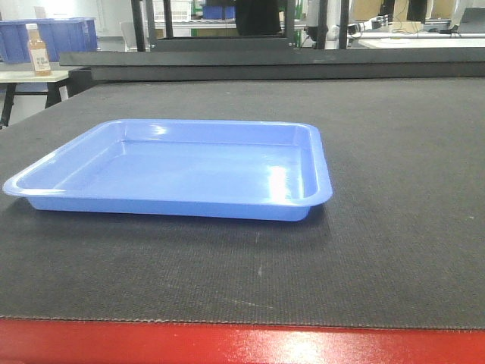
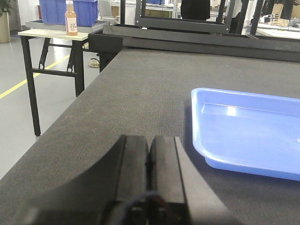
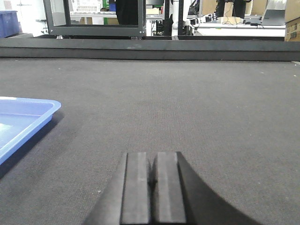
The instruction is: Grab blue tray and place on right shelf
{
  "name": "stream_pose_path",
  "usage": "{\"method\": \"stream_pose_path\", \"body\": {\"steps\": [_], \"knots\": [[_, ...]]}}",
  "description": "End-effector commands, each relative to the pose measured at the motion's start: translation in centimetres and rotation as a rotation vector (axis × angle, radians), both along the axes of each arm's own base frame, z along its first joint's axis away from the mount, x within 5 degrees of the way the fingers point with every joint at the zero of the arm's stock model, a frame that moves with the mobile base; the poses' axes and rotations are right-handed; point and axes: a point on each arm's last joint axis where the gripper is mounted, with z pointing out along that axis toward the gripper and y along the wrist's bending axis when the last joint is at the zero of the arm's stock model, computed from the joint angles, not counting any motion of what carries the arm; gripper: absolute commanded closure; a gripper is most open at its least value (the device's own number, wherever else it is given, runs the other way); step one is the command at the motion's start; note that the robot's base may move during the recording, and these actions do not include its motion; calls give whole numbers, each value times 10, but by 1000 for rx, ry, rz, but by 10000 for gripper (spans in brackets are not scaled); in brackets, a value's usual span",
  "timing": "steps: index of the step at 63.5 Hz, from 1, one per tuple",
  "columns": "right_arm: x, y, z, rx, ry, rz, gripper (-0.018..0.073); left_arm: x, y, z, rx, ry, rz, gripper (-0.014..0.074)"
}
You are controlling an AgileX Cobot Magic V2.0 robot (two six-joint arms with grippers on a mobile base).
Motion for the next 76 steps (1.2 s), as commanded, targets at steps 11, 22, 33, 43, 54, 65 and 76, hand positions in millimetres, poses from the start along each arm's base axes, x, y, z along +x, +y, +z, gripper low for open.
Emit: {"method": "stream_pose_path", "body": {"steps": [11, 22, 33, 43, 54, 65, 76], "knots": [[-4, -1, 17, -10, -131, -12, 505, 0, 1, -1, -12, -71, 8, 645], [-4, -1, 17, -10, -131, -12, 505, 0, 1, -1, -12, -71, 8, 645], [-4, -1, 17, -10, -133, -12, 505, 0, 1, 2, -20, -104, 13, 645], [-4, -1, 18, -11, -146, -13, 505, 0, 2, 3, -20, -113, 14, 645], [-7, -2, 32, 17, -260, -20, 505, -3, 3, 20, -85, -183, 20, 645], [-20, 0, 81, 26, -287, -3, 501, -11, -1, 84, 3, -116, -19, 645], [-17, 2, 133, 25, -198, 14, 359, -6, -4, 153, 19, -3, -49, 589]]}}
